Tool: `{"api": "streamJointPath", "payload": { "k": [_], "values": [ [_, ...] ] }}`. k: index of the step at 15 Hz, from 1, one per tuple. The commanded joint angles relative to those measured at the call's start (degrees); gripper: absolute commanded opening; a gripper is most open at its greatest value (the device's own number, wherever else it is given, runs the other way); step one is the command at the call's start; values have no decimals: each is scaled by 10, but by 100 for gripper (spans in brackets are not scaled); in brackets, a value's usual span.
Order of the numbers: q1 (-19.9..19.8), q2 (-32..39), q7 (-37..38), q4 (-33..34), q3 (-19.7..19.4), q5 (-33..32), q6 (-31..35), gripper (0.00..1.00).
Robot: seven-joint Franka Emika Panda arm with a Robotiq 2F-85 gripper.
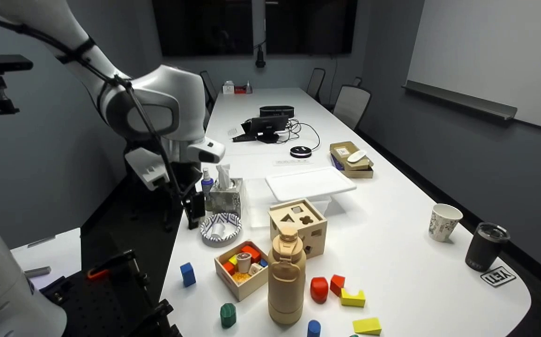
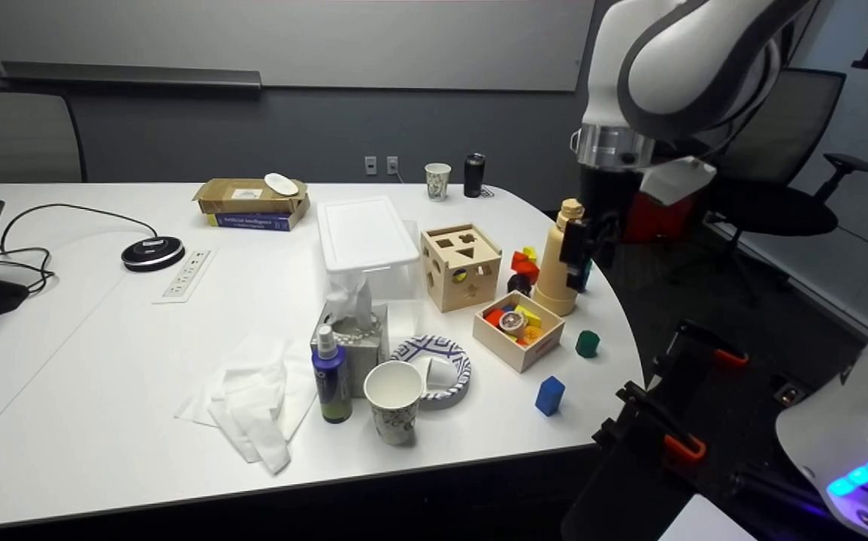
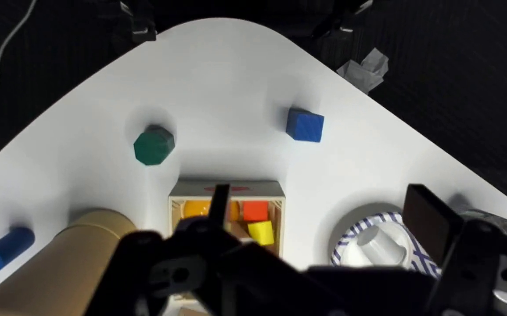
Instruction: Put the square shaped block into the shape sorter through the square shaped opening
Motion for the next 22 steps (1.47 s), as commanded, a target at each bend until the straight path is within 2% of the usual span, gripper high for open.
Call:
{"api": "streamJointPath", "payload": {
  "k": [1, 5, 10, 15, 22],
  "values": [
    [4, 133, -20, 1, 16, 22, 92, 100],
    [-9, 253, -7, 4, 43, 7, 155, 100],
    [-2, 362, 12, 17, 27, -35, 264, 100],
    [-2, 414, 10, 32, 32, -39, 326, 100],
    [-3, 436, 12, 52, 50, -45, 353, 100]
  ]
}}
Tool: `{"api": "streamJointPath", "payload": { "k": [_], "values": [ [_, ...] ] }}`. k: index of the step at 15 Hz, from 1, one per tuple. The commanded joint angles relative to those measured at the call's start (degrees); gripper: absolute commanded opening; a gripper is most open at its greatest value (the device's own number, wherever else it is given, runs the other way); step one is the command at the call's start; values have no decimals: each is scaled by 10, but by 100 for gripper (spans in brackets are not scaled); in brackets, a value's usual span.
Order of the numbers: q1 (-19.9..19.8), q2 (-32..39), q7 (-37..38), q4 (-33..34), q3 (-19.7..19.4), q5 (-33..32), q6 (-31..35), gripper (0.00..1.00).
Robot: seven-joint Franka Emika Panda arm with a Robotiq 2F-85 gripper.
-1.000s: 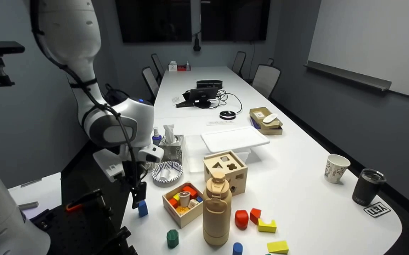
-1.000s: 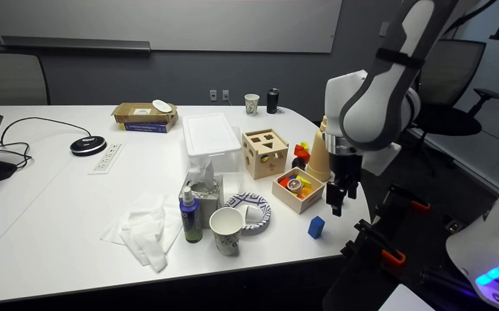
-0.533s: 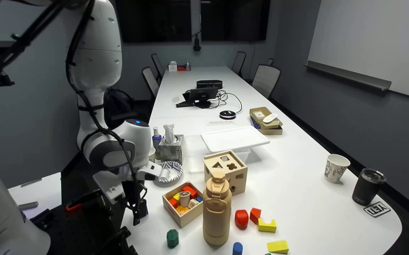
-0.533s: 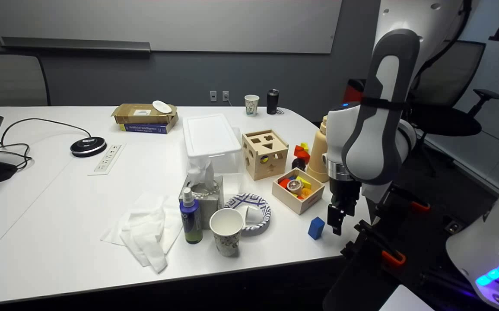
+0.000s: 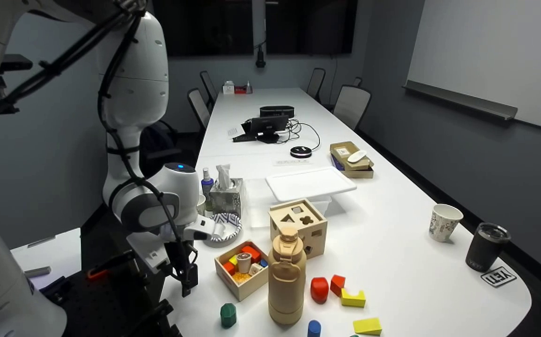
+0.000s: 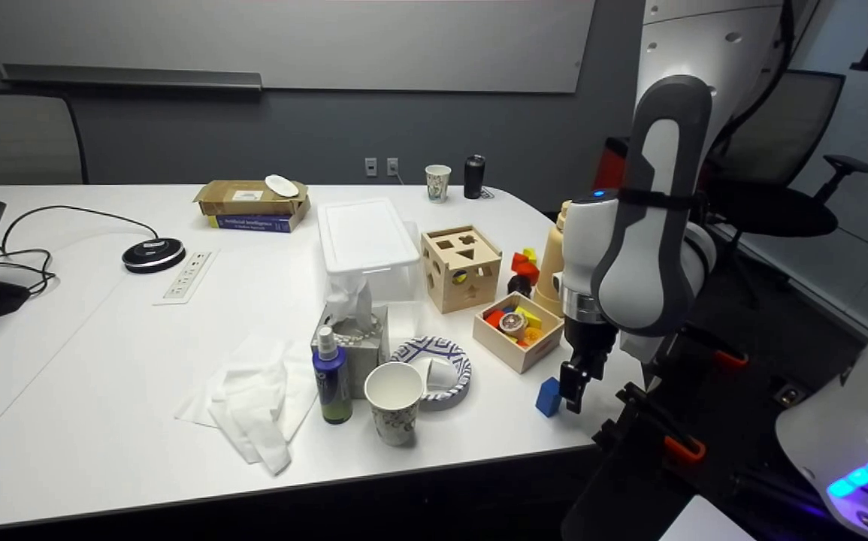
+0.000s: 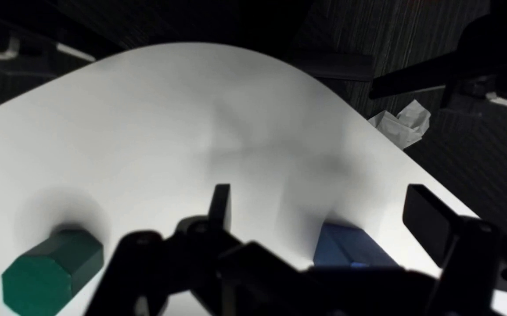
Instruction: Put the square shaped block into the shape sorter through the square shaped opening
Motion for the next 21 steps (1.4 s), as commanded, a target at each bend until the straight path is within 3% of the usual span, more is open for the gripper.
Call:
{"api": "streamJointPath", "payload": {
  "k": [1, 8, 9, 12, 18, 21],
  "values": [
    [-6, 8, 9, 13, 20, -8, 14, 100],
    [3, 37, 11, 53, 31, -7, 31, 100],
    [4, 38, 9, 54, 31, -9, 30, 75],
    [3, 44, 9, 55, 34, -9, 42, 59],
    [30, 51, 12, 53, 20, -7, 69, 12],
    [34, 25, 11, 42, 24, -8, 53, 9]
  ]
}}
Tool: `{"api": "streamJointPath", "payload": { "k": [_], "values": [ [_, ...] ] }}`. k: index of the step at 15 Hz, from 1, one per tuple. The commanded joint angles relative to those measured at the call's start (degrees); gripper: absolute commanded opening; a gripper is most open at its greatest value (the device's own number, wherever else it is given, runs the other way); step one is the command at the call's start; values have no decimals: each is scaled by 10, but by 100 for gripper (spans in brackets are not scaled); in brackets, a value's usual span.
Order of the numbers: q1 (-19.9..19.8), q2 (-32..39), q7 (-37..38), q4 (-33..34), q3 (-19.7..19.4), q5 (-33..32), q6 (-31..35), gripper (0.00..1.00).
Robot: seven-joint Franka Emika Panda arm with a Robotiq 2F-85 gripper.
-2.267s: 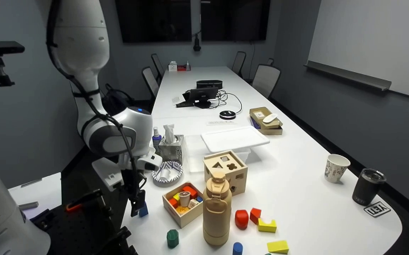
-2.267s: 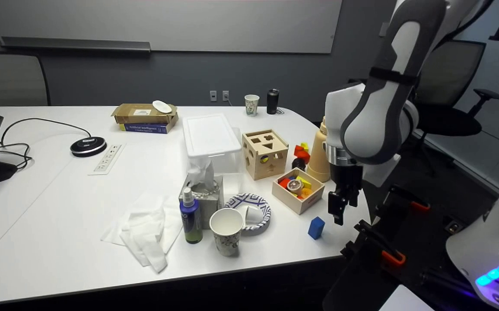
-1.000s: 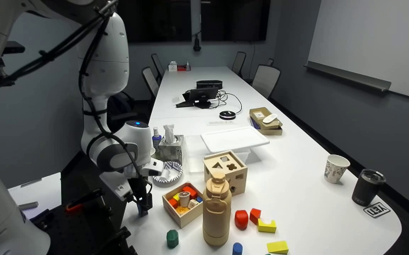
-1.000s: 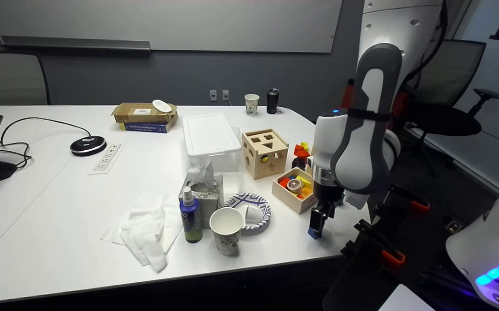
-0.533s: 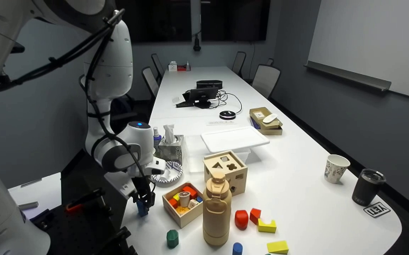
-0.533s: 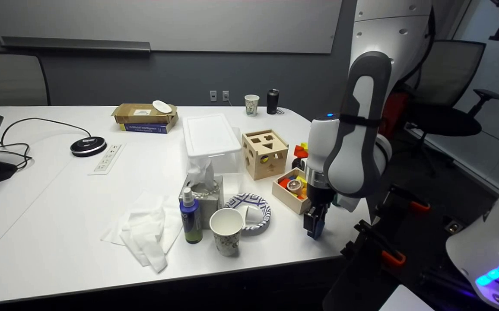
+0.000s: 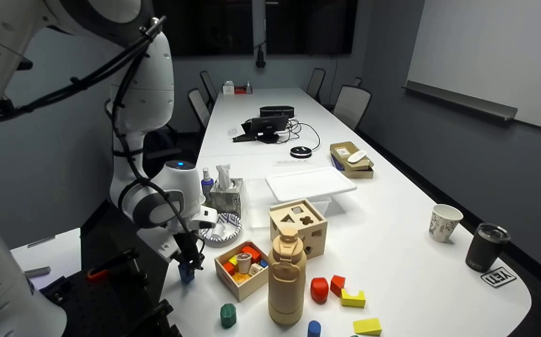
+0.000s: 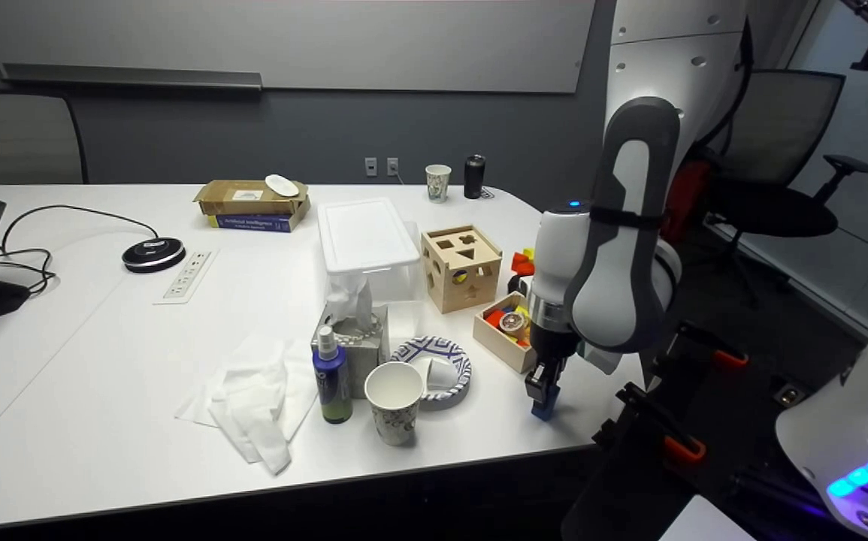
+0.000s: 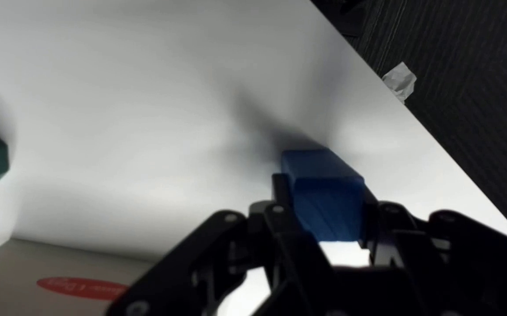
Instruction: Put the square shaped block into the shape sorter through the square shaped opening
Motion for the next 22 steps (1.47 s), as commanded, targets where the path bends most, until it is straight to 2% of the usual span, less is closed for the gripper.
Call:
{"api": "streamJointPath", "payload": {
  "k": [1, 3, 5, 8, 11, 14, 17, 22],
  "values": [
    [6, -35, 11, -21, 4, -7, -11, 9],
    [20, -79, 14, -40, -3, -4, -33, 9],
    [3, -139, 11, -56, 8, -7, -75, 9],
    [-25, -224, 5, -45, 21, -4, -164, 9],
    [-71, -294, -29, 7, 47, 32, -280, 9],
    [-75, -337, -55, 87, 26, 58, -387, 9],
    [-73, -323, -37, 199, -7, 27, -463, 9],
    [-83, -235, -44, 357, -38, 29, -502, 9]
  ]
}}
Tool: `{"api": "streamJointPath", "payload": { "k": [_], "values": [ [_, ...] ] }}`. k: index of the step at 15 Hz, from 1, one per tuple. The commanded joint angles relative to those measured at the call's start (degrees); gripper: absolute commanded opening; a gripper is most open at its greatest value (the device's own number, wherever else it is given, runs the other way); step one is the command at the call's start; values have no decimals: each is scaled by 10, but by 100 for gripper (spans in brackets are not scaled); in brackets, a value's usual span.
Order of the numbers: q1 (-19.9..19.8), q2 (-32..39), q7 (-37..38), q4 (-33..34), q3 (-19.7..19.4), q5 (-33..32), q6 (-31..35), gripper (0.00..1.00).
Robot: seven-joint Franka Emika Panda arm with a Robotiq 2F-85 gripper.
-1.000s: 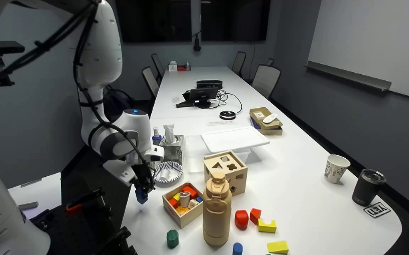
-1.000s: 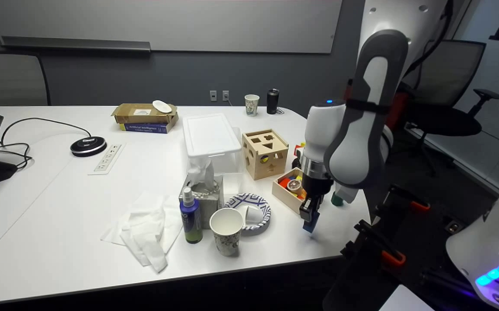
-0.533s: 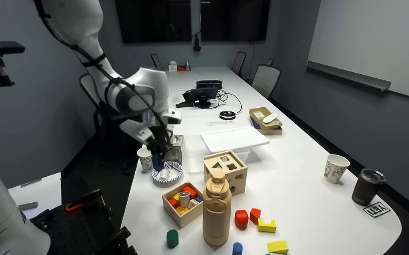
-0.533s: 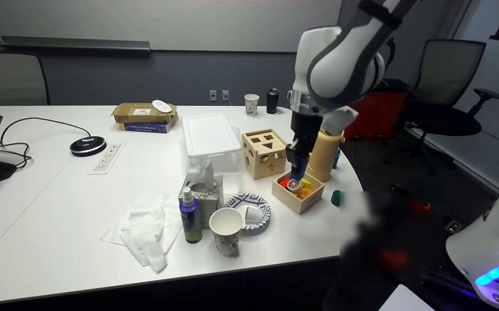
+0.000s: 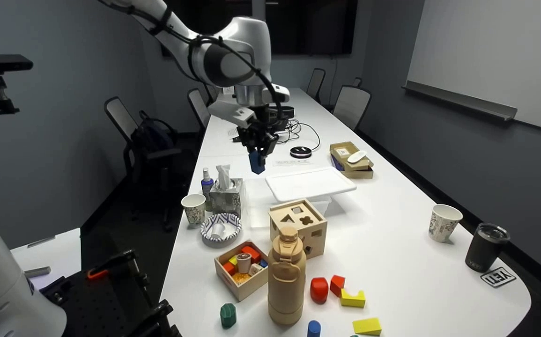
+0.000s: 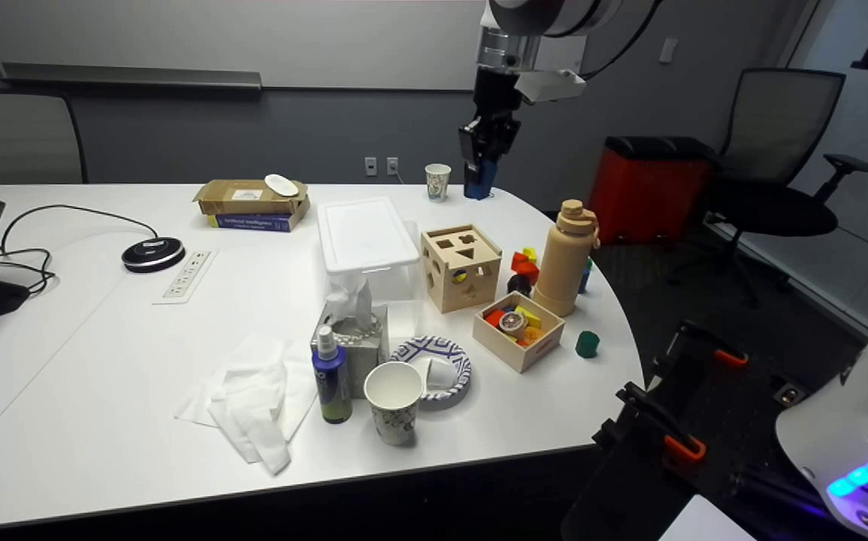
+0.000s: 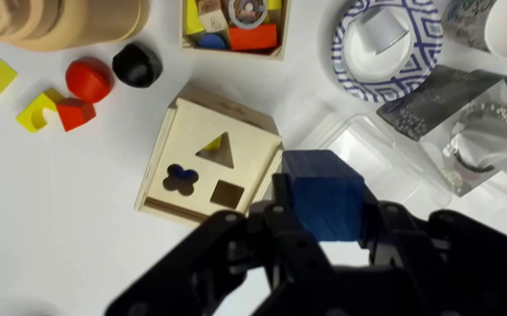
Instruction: Put the square shaped block into the shape sorter through the square shaped opening
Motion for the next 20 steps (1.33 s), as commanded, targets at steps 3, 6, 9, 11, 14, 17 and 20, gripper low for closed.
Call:
{"api": "streamJointPath", "payload": {
  "k": [3, 6, 9, 11, 14, 17, 20],
  "values": [
    [-22, 143, -6, 166, -18, 11, -31, 9],
    [-36, 207, 5, 226, -16, 23, -33, 9],
    [-45, 254, 21, 267, -13, 37, -34, 9],
    [-48, 275, 33, 284, -15, 42, -36, 9],
    [-51, 300, 55, 301, -16, 47, -39, 9],
    [-50, 321, 75, 314, -17, 48, -37, 9],
    [-48, 341, 91, 329, -15, 49, -42, 9]
  ]
}}
